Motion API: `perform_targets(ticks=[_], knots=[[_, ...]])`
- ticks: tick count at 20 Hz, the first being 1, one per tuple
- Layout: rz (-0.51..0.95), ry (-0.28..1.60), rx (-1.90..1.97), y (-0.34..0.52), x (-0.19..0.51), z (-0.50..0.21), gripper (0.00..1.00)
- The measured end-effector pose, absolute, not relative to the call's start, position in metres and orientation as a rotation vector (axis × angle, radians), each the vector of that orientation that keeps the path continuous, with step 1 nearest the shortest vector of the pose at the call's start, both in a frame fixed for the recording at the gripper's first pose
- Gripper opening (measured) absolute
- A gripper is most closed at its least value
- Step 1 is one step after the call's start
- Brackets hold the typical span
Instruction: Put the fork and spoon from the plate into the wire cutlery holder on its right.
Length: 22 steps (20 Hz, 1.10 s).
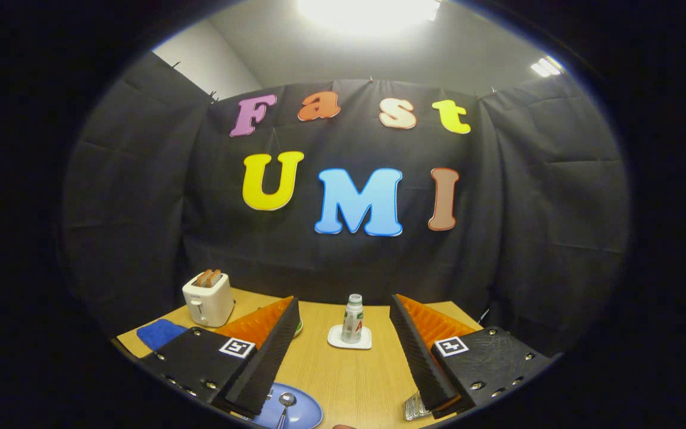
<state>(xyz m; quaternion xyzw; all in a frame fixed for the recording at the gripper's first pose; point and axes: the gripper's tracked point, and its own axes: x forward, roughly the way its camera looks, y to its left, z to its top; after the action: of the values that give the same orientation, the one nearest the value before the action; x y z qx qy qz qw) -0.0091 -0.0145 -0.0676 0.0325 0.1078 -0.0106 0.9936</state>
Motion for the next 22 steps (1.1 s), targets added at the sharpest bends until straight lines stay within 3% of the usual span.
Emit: perform_targets(ticks=[22], knots=[[0.273, 1.016, -0.017, 0.084, -0.088, -0.271, 0.94]])
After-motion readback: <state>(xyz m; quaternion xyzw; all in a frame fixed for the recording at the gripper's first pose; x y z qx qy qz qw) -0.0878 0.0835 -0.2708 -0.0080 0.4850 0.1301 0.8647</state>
